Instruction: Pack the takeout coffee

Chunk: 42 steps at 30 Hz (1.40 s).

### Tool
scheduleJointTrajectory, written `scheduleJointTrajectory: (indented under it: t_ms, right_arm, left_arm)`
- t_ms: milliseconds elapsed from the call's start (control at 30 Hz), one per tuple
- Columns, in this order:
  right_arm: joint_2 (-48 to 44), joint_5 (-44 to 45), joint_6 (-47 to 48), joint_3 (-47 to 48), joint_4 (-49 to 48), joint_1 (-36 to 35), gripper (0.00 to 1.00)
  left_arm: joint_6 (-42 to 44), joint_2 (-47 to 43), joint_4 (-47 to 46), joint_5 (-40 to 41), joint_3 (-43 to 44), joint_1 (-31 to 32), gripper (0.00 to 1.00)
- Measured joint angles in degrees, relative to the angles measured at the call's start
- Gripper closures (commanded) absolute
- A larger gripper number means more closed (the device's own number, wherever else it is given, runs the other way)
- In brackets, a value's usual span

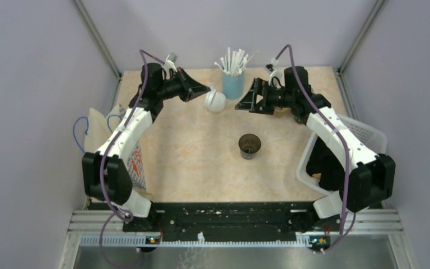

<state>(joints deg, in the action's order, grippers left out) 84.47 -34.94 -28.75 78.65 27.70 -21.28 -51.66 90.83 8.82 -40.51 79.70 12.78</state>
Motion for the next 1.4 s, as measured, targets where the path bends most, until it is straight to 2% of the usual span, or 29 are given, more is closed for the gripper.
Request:
scheduleJointTrajectory:
  t_ms: [100, 200, 333, 467, 800, 1400]
  right_arm:
    - [-3.1, -3.4, -8.5, -4.8, -9.4, -0.8, 0.01]
    - [-4.8, -4.8, -14.4, -5.6, -16.7, -1.8, 0.01]
    - [-6.2, -5.6, -19.7, -5.6, -25.4, -3.3, 0.01]
    - [-5.9, -5.3, -21.7, -5.3, -28.3, -5.7, 0.01]
    - [-4.4, -1.8, -21.8, -3.5, -28.0, -7.5, 0.01]
    - [-0.4, 0.5, -21.8, -2.6, -27.4, -7.9, 0.02]
  left_arm:
    - [-12.6, -5.8, -14.7, -5.3, -9.0, 0.1, 1.0]
    - [-23.4, -7.8, -26.6, -8.1, -13.7, 0.8, 1.0]
    - [-32.9, -8.3, -35.6, -9.9, -15.3, 0.9, 1.0]
    - [-38.1, -8.3, -41.1, -10.6, -15.3, 0.9, 1.0]
    - [-42.4, -8.3, -45.3, -10.9, -16.4, 0.9, 1.0]
    - [-43.2, -8.6, -45.9, -10.8, -17.1, 1.2, 1.0]
